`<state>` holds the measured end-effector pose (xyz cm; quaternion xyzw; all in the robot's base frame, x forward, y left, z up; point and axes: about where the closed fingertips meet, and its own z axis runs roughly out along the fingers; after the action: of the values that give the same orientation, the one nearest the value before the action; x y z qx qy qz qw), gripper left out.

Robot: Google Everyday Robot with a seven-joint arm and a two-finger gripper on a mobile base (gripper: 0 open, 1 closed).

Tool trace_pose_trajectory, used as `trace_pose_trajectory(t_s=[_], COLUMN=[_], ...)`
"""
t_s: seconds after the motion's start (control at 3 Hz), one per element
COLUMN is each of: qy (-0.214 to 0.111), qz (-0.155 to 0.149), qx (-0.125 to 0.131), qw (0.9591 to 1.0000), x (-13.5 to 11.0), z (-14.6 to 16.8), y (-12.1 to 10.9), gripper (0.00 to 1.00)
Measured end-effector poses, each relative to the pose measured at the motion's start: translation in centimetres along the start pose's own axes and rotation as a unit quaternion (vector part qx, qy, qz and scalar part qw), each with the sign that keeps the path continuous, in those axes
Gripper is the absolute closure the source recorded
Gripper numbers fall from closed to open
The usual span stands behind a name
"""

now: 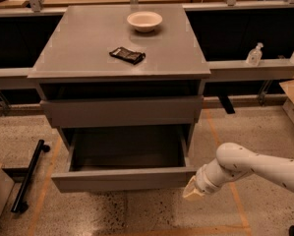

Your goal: Close middle drawer

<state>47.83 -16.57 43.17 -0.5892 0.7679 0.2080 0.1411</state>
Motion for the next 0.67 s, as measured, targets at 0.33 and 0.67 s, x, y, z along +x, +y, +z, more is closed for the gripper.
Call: trace_pose_trajectory(t_s=[0.33, 0.67], qy=[-0.030, -0.038], qz=[-0.045, -0.077], qx=[0.023, 0.032], qw=[0.9983, 0.9957], x=[-3.1, -5.0], z=[1.2, 3.0], y=[-3.1, -6.3], gripper=[1.00, 1.00])
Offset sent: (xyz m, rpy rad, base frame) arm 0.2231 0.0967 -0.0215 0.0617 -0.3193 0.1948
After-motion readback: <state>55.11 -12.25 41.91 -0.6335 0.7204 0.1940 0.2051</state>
